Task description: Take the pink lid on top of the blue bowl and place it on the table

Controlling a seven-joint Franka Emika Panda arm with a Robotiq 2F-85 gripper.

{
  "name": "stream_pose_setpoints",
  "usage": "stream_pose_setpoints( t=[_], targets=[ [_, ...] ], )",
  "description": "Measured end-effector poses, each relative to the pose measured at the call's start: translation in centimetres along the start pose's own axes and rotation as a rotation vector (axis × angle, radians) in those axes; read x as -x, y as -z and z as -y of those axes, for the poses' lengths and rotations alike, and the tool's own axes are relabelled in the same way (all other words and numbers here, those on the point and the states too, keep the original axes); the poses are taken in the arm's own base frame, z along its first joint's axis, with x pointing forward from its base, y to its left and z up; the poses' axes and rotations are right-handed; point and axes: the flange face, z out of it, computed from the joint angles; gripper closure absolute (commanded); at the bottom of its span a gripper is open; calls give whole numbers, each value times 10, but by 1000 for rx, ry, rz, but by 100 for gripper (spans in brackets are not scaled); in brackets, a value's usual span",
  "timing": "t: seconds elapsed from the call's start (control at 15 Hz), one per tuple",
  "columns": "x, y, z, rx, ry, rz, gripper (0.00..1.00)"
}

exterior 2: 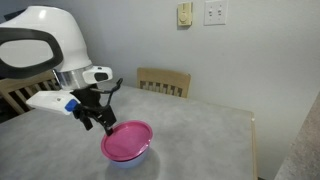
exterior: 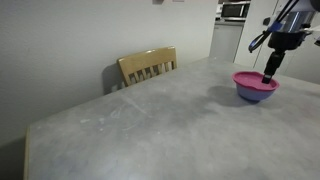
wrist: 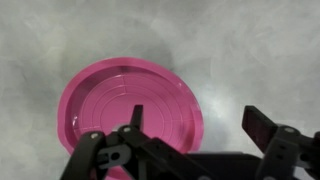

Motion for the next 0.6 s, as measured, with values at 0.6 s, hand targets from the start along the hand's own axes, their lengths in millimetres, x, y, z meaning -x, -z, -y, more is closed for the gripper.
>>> stream_pose_setpoints(
  t=[0.6],
  targets=[
    [-43,-42,18,19,89,23,0]
  ],
)
